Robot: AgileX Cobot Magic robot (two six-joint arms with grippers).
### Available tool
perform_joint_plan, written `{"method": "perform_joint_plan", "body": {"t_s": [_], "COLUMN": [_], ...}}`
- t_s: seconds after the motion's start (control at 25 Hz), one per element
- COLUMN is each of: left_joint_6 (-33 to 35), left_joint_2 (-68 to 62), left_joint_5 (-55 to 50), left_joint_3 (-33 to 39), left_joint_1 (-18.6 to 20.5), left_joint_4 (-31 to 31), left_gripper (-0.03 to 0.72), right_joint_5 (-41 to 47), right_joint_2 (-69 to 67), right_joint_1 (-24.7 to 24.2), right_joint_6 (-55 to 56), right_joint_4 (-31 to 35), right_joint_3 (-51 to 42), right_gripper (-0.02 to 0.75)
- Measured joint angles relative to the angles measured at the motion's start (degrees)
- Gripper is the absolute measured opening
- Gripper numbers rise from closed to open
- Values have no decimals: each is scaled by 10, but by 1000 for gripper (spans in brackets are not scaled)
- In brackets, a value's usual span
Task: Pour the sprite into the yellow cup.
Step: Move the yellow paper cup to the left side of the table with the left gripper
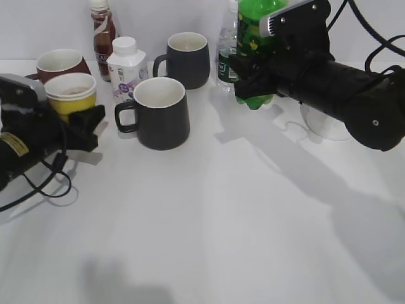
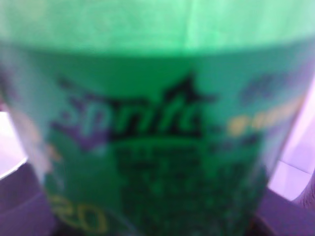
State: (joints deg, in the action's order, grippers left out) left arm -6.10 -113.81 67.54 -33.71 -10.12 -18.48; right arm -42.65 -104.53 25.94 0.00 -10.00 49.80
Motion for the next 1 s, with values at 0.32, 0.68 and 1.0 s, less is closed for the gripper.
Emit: {"method": "perform_joint_plan", "body": {"t_s": [0.32, 0.68, 1.0], "left_joint_6": [8, 9, 9], "left_joint_2": [-42, -43, 26], "left_joint_5": [22, 18, 17], "left_joint_3": [-5, 20, 102], "left_joint_1": [0, 0, 0], "left_joint_4": [5, 6, 17], "left_gripper": [446, 608, 611], "right_joint_5": [1, 1, -41], "right_joint_2": [0, -1, -69], "right_joint_1": [0, 0, 0], "right_joint_6": [0, 0, 25], "right_joint_4": [0, -5, -20], "right_joint_3": [0, 0, 0], "right_gripper": [401, 401, 401]}}
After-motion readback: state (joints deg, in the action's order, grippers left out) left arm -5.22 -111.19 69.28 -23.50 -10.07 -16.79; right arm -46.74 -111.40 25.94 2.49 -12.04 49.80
